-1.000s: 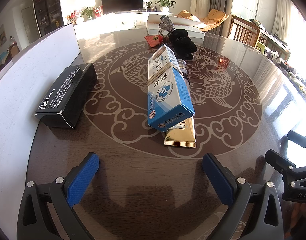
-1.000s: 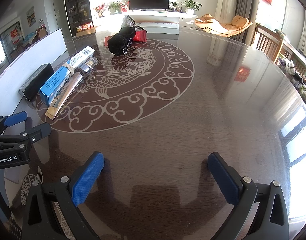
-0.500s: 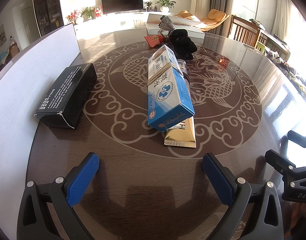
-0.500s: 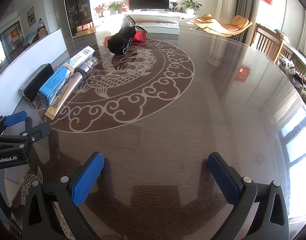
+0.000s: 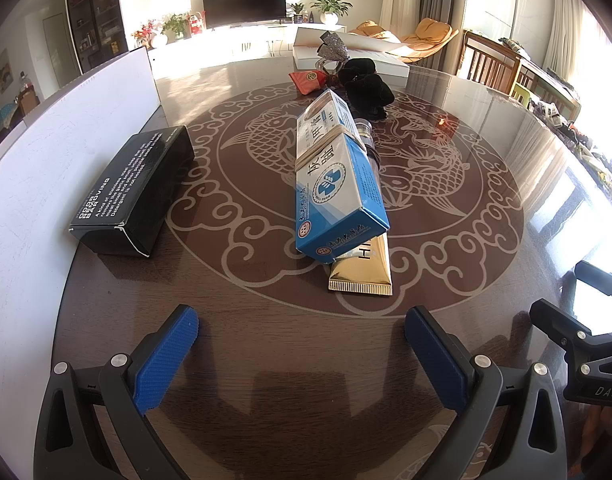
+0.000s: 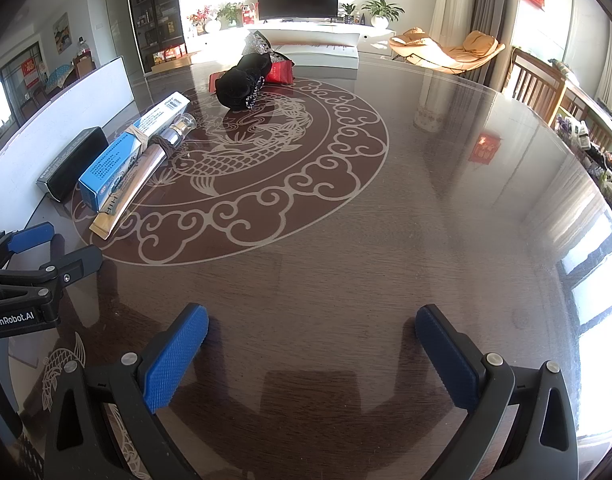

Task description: Organize objects

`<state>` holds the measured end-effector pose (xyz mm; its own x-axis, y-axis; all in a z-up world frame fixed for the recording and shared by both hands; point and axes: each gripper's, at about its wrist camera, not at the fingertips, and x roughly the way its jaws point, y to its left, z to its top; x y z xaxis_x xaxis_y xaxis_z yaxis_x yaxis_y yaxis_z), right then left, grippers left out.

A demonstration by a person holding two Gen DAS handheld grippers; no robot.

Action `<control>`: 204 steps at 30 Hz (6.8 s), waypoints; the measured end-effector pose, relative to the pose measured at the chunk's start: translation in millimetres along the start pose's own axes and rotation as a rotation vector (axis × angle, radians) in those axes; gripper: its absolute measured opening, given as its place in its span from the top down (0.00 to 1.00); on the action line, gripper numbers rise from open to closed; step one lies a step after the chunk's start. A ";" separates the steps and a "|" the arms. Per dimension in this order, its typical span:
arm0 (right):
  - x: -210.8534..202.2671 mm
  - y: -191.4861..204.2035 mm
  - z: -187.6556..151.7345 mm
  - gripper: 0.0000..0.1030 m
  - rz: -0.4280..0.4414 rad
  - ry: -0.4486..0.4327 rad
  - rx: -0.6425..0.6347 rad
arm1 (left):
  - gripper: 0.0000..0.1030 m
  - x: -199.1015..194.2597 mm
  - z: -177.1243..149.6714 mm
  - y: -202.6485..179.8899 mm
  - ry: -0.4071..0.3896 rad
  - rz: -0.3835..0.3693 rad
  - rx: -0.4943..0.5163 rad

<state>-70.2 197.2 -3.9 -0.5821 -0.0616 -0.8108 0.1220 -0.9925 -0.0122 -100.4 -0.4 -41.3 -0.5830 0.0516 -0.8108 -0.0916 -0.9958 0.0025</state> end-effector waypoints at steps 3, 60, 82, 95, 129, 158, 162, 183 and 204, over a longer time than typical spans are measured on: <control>0.0 0.1 0.0 0.00 0.000 0.000 0.000 | 0.00 0.2 0.0 0.0 0.000 0.000 0.000; -1.1 -0.5 -0.6 0.00 -0.002 -0.002 0.003 | 0.00 0.0 -0.1 0.0 0.000 0.001 0.000; -1.9 -4.0 3.0 0.00 -0.025 0.011 0.034 | 0.00 -53.1 -77.9 27.5 -0.010 -0.063 0.089; 48.9 101.6 105.9 0.01 0.075 0.018 -0.043 | 0.00 -66.3 -98.6 35.4 -0.028 -0.026 0.037; 1.3 -12.0 15.1 0.72 0.046 -0.054 -0.040 | 0.00 1.7 83.3 25.8 0.024 -0.110 0.066; -2.5 -11.4 10.6 0.72 0.058 -0.059 -0.029 | 0.18 -3.2 15.4 48.6 0.140 -0.393 -0.055; -3.4 -21.8 9.4 0.72 0.123 -0.061 0.019 | 0.14 5.4 12.5 15.9 0.114 -0.188 0.127; -29.5 14.0 64.2 0.76 0.152 0.068 -0.072 | 0.58 -36.2 6.4 41.7 -0.064 -0.203 -0.004; -79.4 388.7 116.3 0.53 0.701 0.030 -0.326 | 0.20 -127.9 -10.8 340.5 -0.026 0.258 -0.397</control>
<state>-70.1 -196.0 123.8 -0.2602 -0.6567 -0.7078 0.6870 -0.6410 0.3422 -48.3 -346.9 57.0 -0.5663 -0.2045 -0.7984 0.3721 -0.9278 -0.0262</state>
